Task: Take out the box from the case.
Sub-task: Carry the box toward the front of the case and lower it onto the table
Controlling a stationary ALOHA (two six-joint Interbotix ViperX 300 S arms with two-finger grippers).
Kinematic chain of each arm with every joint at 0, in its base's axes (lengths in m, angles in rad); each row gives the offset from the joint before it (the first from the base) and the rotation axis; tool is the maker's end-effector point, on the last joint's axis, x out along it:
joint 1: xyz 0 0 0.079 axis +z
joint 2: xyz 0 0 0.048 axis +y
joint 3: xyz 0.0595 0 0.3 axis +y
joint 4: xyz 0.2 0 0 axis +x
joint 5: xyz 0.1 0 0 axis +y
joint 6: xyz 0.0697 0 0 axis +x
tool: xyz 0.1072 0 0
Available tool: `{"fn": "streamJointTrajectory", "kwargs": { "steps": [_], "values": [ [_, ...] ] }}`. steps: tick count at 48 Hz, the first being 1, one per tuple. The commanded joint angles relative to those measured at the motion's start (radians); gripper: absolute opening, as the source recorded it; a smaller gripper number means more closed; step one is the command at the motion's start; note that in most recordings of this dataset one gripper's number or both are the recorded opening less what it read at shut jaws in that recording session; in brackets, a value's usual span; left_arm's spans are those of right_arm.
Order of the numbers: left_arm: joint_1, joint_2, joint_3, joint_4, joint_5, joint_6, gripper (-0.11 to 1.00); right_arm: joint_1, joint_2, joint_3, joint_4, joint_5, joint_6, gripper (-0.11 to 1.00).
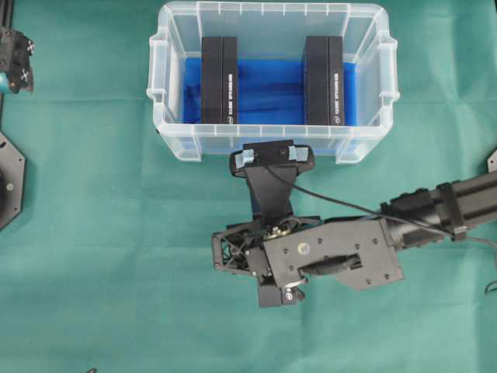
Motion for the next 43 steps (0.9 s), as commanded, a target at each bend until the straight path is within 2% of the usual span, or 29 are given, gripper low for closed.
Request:
{"fn": "streamJointTrajectory", "kwargs": {
  "steps": [1,16,36,38,43],
  "values": [
    [-0.003,0.000,-0.011,0.000,-0.003,-0.002,0.90,0.002,-0.026,0.009,-0.005,-0.032,-0.006,0.67],
    [0.002,0.011,-0.012,0.005,-0.026,-0.006,0.90,0.003,-0.049,0.072,-0.021,-0.054,-0.015,0.67],
    [0.002,0.011,-0.012,0.005,-0.028,-0.011,0.90,0.003,-0.051,0.077,-0.049,-0.055,0.002,0.67],
    [0.002,0.011,-0.011,0.005,-0.028,-0.011,0.90,0.003,-0.052,0.077,-0.049,-0.055,0.002,0.70],
    [0.002,0.008,-0.011,0.005,-0.028,-0.011,0.90,0.003,-0.051,0.075,-0.049,-0.057,0.002,0.91]
  ]
}}
